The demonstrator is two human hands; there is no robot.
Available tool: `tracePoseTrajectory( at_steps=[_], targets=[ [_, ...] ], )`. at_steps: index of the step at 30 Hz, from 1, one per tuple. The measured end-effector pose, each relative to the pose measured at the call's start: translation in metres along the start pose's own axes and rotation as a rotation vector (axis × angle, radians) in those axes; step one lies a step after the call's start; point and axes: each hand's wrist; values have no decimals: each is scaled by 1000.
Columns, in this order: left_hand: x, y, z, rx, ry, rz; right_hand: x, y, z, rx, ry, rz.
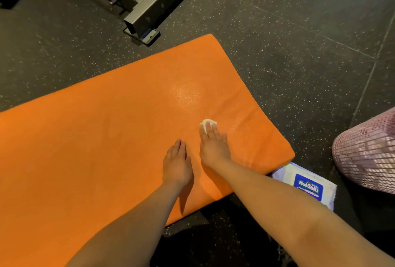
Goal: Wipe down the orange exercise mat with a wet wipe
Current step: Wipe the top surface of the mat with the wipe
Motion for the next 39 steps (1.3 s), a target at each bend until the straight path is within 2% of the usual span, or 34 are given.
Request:
tracePoseTrajectory(
  at_steps=[2, 4, 9, 15, 20, 26, 32, 37, 39],
  targets=[
    [-1, -2, -1, -32, -38, -10, 9, -6, 13, -9, 145, 54],
    [-2, -5, -1, -69, -70, -3, 13, -11, 12, 4, 207, 66],
    [-2, -6, -2, -84, -16, 64, 14, -11, 4, 32, 2, -28],
    [4, -2, -9, -53, 19, 109, 27, -14, 6, 17, 177, 57],
    [7, 6, -13, -100, 14, 139, 15, 2, -14, 81, -67, -24],
    [9, 12, -24, -101, 39, 169, 32, -5, -3, 10, 191, 83],
    [11, 18, -32, -178, 19, 209, 27, 5, -30, 68, -135, -19],
    [10, 11, -45, -149, -2, 203, 38, 1, -18, -3, 156, 79],
    [9, 11, -47, -150, -6, 194, 30, 7, -33, 69, 146, 66]
  ],
)
Point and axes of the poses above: each hand's wrist, its own x-axis away from the middle knuckle, its own y-axis out of the back of the hand, z = x × y, and after that the axes turned 11 degrees about -z, right-handed
